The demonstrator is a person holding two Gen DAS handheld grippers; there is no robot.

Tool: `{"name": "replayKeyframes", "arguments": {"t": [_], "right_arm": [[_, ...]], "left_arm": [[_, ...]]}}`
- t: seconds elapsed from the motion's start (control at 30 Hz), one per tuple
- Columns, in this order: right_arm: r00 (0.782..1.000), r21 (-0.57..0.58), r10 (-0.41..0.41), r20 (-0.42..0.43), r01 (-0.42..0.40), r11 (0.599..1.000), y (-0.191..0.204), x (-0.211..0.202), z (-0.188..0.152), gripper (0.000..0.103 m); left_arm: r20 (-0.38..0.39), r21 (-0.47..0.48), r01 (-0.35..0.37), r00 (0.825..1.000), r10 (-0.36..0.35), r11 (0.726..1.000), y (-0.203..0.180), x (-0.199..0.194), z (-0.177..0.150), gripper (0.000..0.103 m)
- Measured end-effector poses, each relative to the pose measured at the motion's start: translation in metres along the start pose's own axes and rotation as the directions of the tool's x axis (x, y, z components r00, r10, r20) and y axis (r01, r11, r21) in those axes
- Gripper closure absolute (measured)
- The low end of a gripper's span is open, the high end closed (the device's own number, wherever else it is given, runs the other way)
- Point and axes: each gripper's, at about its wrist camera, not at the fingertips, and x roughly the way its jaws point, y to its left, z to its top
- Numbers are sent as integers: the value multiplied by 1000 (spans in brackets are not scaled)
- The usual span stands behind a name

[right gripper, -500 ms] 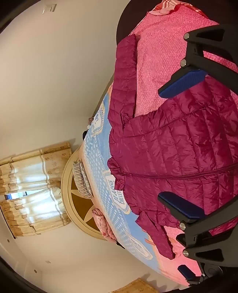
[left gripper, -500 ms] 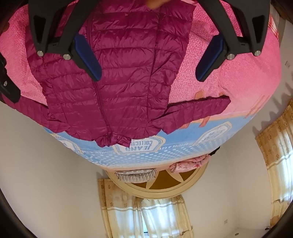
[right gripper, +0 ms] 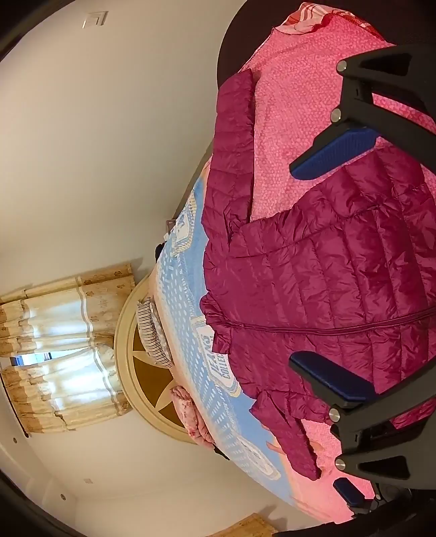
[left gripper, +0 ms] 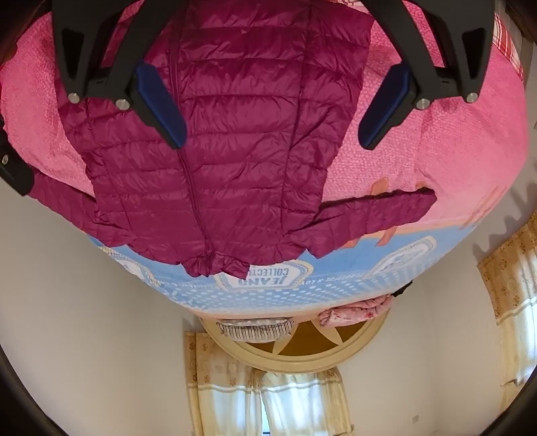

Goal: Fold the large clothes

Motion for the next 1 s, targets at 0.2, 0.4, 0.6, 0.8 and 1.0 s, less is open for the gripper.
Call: {"name": "replayKeyframes", "arguments": {"t": [0.2, 0.4, 0.6, 0.8, 1.0], "right_arm": [[1000, -2, 1, -2, -1, 1000, 0, -1, -1, 1], [1000, -4, 1, 1, -1, 1000, 1, -1, -2, 1], [1000, -4, 0, -1, 0, 1000, 1, -2, -2, 1], [1000, -7, 4, -6, -4, 1000, 3, -2, -2, 1], [1000, -4, 4, -9, -4, 1000, 2, -3, -2, 1]], "left_arm": [[-6, -10, 8, 1000, -8, 1000, 5, 3, -1, 0], [-2, -8, 10, 1000, -10, 1000, 5, 1, -1, 0], [0, -8, 9, 1000, -9, 1000, 5, 1, -1, 0], [1, -10, 12, 1000, -12, 1000, 6, 0, -1, 0], [0, -9, 13, 1000, -13, 1000, 9, 1, 0, 0]]}}
